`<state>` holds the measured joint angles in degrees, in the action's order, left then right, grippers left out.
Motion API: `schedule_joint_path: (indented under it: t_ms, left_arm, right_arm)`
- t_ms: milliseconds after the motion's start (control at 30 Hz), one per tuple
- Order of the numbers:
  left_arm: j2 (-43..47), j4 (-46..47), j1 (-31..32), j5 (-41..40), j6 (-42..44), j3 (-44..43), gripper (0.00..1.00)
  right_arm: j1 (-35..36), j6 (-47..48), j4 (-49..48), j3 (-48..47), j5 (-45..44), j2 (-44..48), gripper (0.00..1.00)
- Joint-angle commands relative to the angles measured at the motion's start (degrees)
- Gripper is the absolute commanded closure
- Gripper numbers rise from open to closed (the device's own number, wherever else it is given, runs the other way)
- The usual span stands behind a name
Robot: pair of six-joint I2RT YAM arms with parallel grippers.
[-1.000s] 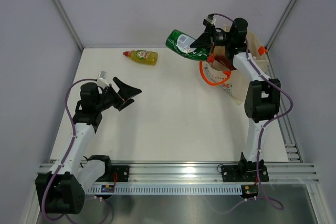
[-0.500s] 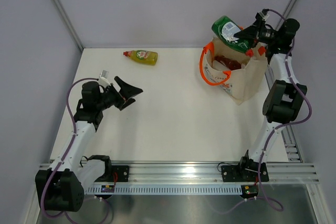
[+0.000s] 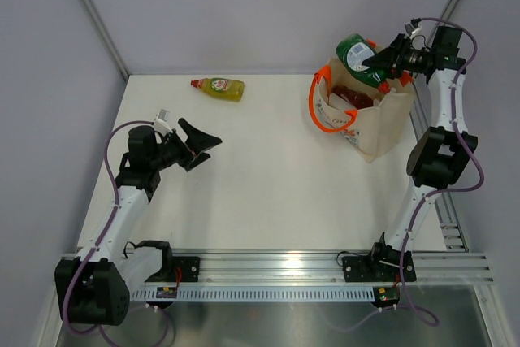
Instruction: Place the personal care products into the canvas bag
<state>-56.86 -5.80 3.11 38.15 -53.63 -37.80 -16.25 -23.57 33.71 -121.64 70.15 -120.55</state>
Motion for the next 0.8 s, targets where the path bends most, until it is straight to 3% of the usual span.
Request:
schedule_joint_path:
  t_ms: [0, 500, 767]
  left_arm:
    - [-0.18, 3.34, 0.31, 0.26, 0.01, -1.57, 0.01]
    - [-1.5, 3.96, 0.31, 0.34, 0.36, -1.84, 0.01]
    - [-3.25, 4.49, 0.49, 0.43, 0.1, -2.8, 0.01]
  right_arm:
    - [-0.1, 13.55, 9.62, 0.51, -5.81, 5.75, 1.0]
    - [-0.18, 7.84, -7.69, 13.44, -25.23, 16.92, 1.0]
    - [2.71, 8.37, -2.44, 10.82, -37.0, 13.86, 1.0]
